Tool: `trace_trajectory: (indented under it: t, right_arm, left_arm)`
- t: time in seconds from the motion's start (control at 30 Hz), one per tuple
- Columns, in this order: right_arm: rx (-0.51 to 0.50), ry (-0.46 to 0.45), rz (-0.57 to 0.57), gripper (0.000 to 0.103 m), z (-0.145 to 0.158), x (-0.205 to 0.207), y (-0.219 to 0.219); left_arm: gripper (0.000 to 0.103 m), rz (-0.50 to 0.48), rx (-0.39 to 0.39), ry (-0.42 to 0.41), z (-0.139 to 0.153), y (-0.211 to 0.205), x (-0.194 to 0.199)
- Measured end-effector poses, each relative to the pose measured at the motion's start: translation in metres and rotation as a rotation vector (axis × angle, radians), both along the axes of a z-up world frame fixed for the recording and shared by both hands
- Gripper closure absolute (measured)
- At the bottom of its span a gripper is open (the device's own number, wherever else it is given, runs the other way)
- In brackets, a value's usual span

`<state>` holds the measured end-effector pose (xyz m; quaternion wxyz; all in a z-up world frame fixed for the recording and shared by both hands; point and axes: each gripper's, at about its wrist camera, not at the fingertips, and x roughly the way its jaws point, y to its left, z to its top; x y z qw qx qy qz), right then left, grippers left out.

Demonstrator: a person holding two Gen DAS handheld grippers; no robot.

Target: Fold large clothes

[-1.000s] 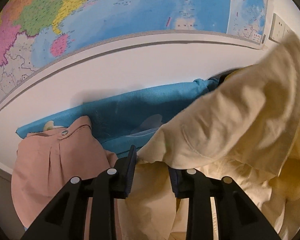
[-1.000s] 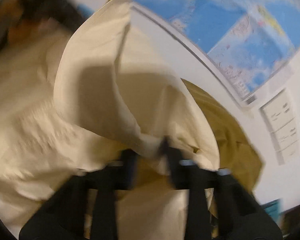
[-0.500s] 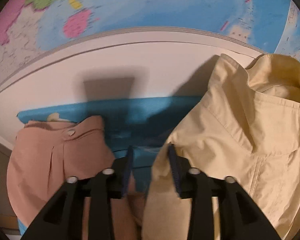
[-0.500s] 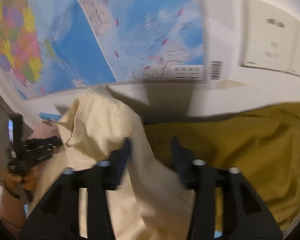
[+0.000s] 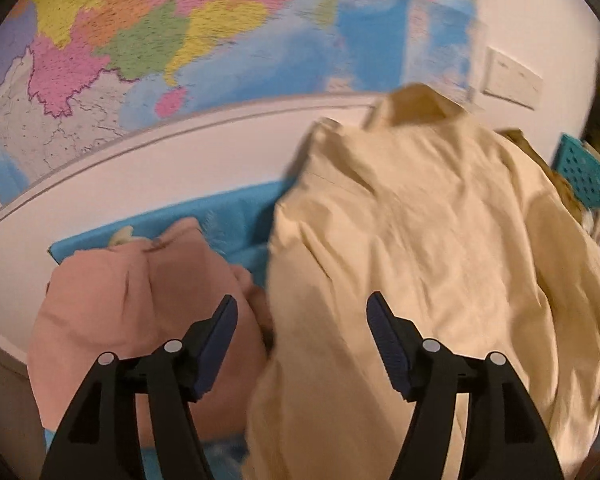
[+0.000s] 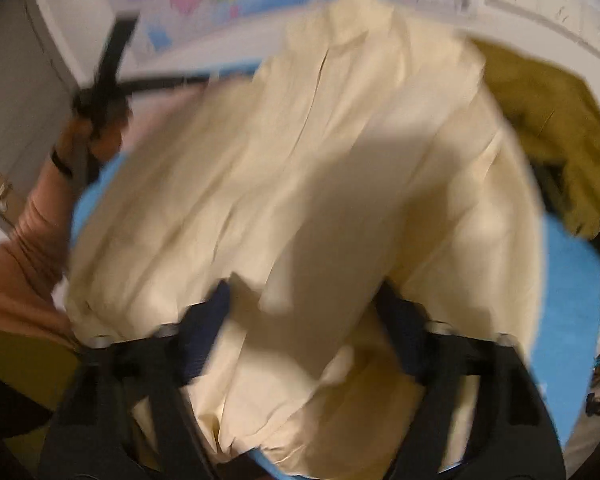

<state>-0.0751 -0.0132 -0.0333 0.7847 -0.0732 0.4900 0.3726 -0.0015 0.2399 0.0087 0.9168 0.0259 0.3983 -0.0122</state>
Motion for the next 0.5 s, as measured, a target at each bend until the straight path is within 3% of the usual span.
trace_trajectory:
  t: [0.03, 0.13, 0.27, 0.33, 0.43, 0.5]
  right_arm:
    - [0.003, 0.002, -0.009, 0.095, -0.001, -0.002, 0.0]
    - [0.103, -0.012, -0.041, 0.099, 0.023, 0.001, -0.019]
    - [0.105, -0.221, -0.169, 0.099, 0.103, 0.02, -0.07]
    - [0.055, -0.314, -0.246, 0.099, 0.142, 0.036, -0.105]
    - [-0.05, -0.3, -0.29, 0.1, 0.137, 0.066, -0.134]
    - [-0.207, -0.28, -0.357, 0.098, 0.099, 0.092, -0.136]
  left_arm:
    - [0.037, -0.005, 0.004, 0.0, -0.002, -0.003, -0.004]
    - [0.037, -0.016, -0.005, 0.011, -0.01, -0.009, -0.015]
    - [0.037, -0.031, 0.018, 0.002, -0.013, -0.01, -0.03]
    - [0.037, -0.033, 0.018, -0.004, -0.012, -0.007, -0.038]
    - [0.036, -0.042, 0.027, -0.001, -0.015, -0.004, -0.045]
    - [0.035, -0.046, 0.027, 0.025, -0.022, -0.001, -0.048]
